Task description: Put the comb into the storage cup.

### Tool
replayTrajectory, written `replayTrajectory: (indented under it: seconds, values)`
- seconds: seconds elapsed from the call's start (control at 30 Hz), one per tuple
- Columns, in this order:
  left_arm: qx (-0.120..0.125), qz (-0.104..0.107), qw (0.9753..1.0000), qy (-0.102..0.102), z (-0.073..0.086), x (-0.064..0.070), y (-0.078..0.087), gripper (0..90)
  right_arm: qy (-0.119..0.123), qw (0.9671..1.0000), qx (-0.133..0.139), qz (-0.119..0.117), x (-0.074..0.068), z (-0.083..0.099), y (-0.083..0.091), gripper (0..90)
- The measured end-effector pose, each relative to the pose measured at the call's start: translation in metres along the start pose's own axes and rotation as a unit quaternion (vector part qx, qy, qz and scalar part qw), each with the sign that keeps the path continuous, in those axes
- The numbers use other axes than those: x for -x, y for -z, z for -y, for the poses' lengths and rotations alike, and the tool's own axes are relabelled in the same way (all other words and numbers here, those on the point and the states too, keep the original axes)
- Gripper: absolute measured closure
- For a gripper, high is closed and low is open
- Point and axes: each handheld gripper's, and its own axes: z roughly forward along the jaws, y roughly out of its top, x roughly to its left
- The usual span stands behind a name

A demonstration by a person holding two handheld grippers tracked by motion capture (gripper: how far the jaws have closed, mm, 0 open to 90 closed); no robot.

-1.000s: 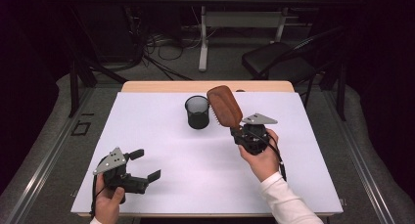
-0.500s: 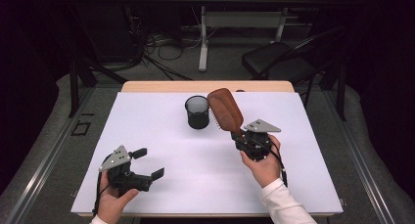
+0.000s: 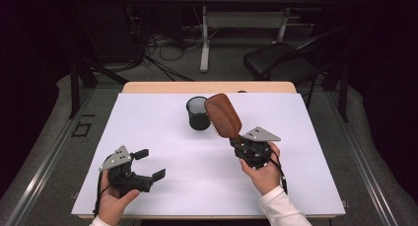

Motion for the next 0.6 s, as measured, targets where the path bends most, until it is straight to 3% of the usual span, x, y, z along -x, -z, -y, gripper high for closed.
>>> replayTrajectory:
  seconds: [0.6]
  values:
    - [-0.012,0.01,0.9999,0.007,-0.012,-0.001,-0.009,0.3,0.012,0.9998,0.005,-0.012,-0.009,0.008,0.005,71.7]
